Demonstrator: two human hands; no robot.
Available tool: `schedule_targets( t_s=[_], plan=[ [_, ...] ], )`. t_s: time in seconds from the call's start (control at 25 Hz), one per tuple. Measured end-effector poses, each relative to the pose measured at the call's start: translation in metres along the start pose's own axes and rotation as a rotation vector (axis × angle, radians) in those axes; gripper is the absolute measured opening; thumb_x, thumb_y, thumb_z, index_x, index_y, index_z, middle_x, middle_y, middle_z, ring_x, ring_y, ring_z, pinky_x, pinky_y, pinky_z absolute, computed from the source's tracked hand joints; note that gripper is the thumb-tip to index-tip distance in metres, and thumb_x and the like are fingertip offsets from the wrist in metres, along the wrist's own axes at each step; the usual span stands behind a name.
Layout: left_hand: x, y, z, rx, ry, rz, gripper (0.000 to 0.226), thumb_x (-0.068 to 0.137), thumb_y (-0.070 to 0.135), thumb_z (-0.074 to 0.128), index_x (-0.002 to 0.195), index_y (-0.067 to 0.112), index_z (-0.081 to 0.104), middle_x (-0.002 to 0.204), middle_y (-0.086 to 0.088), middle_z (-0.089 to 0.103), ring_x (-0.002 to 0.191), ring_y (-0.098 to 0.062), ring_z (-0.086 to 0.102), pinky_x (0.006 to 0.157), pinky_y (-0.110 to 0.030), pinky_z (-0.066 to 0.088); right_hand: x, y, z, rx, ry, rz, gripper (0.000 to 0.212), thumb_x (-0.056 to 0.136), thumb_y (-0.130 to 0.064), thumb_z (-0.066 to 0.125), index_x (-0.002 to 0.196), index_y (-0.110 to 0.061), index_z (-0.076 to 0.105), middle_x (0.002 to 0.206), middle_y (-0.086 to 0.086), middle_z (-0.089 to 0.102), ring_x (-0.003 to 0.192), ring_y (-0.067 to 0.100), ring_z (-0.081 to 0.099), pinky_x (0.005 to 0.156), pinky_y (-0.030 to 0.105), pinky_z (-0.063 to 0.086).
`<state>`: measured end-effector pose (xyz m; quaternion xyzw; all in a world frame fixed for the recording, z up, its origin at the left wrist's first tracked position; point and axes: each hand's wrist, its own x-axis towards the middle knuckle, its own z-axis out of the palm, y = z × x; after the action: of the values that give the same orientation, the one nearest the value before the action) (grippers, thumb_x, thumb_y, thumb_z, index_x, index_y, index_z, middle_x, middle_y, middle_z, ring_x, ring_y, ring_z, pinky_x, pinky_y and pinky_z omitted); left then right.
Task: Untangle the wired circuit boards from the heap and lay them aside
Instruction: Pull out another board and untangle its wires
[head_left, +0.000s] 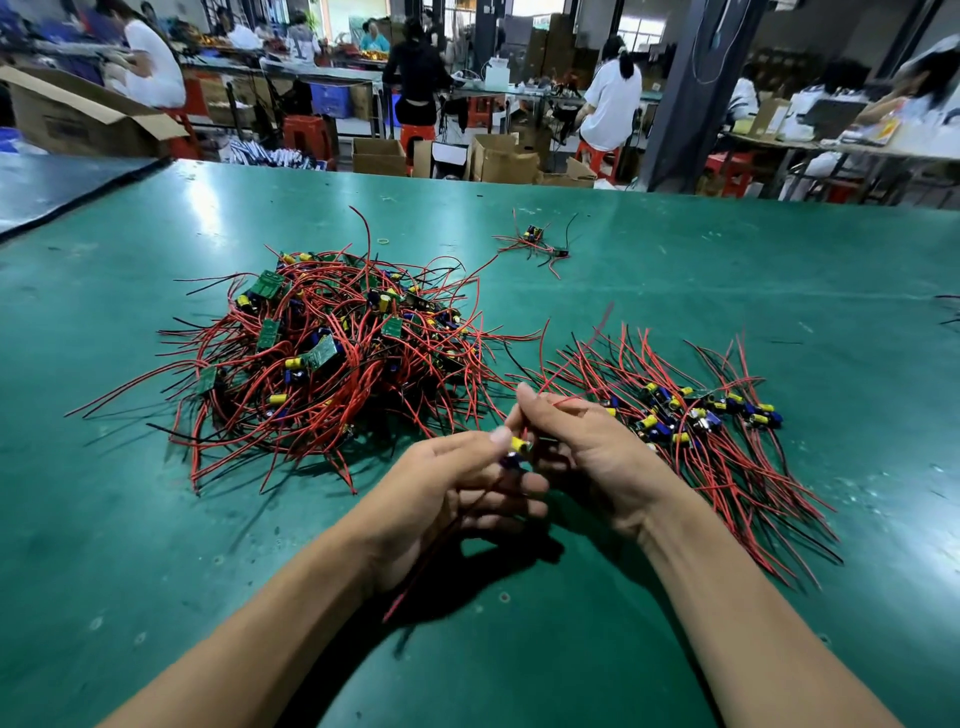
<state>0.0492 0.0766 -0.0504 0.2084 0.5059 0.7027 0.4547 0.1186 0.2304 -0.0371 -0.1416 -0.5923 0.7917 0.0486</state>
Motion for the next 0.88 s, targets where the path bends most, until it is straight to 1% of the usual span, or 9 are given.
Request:
schedule_targets(
  t_s=[0.08,0.28,0.4,0.52,0.56,0.64,0.72,0.8,0.88],
  plan=[
    [0.001,0.002,-0.001,-0.002,0.041,-0.014,0.041,0.076,0.045,0.068,0.098,0.011,0.075,0.087,-0.017,0.072,0.071,-0.025,0.071,0.063,-0.030,0.058,-0.003,0.001,0.004,0.088,-0.091,0.029,0.023,0.085,-0.036,0.072,0.078,-0.013,0.071,0.064,0.005,0.061,0.047,0.014,0.054,0.046,0.022,0.049],
    [0.000,-0.002,-0.004,-0.042,0.107,0.064,0.016,0.071,0.029,0.075,0.080,0.017,0.074,0.090,-0.018,0.074,0.069,-0.024,0.072,0.058,-0.025,0.057,0.001,0.003,0.005,0.089,-0.012,0.062,0.022,0.074,-0.034,0.080,0.088,-0.018,0.075,0.069,0.001,0.062,0.051,0.010,0.052,0.048,0.022,0.049],
    [0.002,-0.004,-0.004,-0.051,0.134,0.089,0.024,0.074,0.023,0.075,0.092,0.009,0.070,0.095,-0.023,0.073,0.075,-0.028,0.073,0.061,-0.028,0.059,0.003,0.005,0.004,0.014,0.045,0.111,0.033,0.072,-0.040,0.083,0.090,-0.015,0.071,0.070,0.003,0.064,0.051,0.011,0.055,0.046,0.020,0.050],
    [0.004,-0.006,-0.004,-0.007,0.164,0.090,0.025,0.077,0.018,0.072,0.095,0.004,0.064,0.093,-0.024,0.073,0.077,-0.030,0.074,0.063,-0.030,0.058,0.003,0.007,0.004,-0.064,0.105,0.052,0.027,0.074,-0.039,0.083,0.083,-0.015,0.076,0.076,0.012,0.061,0.056,0.021,0.054,0.051,0.023,0.051],
    [0.003,-0.006,-0.003,0.022,0.170,0.087,0.018,0.079,0.016,0.070,0.092,0.005,0.064,0.091,-0.024,0.073,0.076,-0.031,0.074,0.063,-0.029,0.057,0.002,0.007,0.004,-0.110,0.120,0.013,0.027,0.075,-0.040,0.082,0.082,-0.015,0.077,0.078,0.016,0.056,0.058,0.022,0.050,0.052,0.024,0.050],
    [0.003,-0.007,-0.003,0.061,0.168,0.087,0.002,0.084,0.009,0.067,0.084,0.009,0.069,0.086,-0.023,0.073,0.073,-0.032,0.073,0.062,-0.029,0.056,0.000,0.007,0.007,-0.170,0.111,-0.054,0.029,0.079,-0.042,0.077,0.082,-0.013,0.077,0.073,0.016,0.052,0.051,0.018,0.049,0.046,0.023,0.049],
    [0.003,-0.008,-0.002,0.086,0.151,0.091,0.013,0.086,0.006,0.065,0.079,0.010,0.075,0.083,-0.023,0.072,0.069,-0.031,0.072,0.061,-0.029,0.057,0.000,0.008,0.010,-0.224,0.100,-0.094,0.032,0.090,-0.043,0.068,0.082,-0.013,0.077,0.065,0.014,0.053,0.044,0.015,0.049,0.041,0.022,0.047],
    [0.003,-0.009,0.000,0.083,0.150,0.090,0.016,0.090,0.005,0.061,0.086,0.001,0.076,0.078,-0.022,0.071,0.066,-0.029,0.070,0.061,-0.032,0.060,0.001,0.010,0.013,-0.300,0.105,-0.109,0.037,0.099,-0.042,0.058,0.087,-0.012,0.077,0.058,0.002,0.060,0.043,0.011,0.052,0.040,0.021,0.045],
    [0.003,-0.009,0.001,0.079,0.148,0.083,0.019,0.094,0.005,0.058,0.089,-0.006,0.073,0.073,-0.021,0.068,0.061,-0.027,0.067,0.057,-0.033,0.059,0.001,0.011,0.016,-0.302,0.075,-0.088,0.040,0.102,-0.041,0.053,0.092,-0.010,0.076,0.060,0.002,0.065,0.044,0.012,0.056,0.041,0.020,0.045]
  ],
)
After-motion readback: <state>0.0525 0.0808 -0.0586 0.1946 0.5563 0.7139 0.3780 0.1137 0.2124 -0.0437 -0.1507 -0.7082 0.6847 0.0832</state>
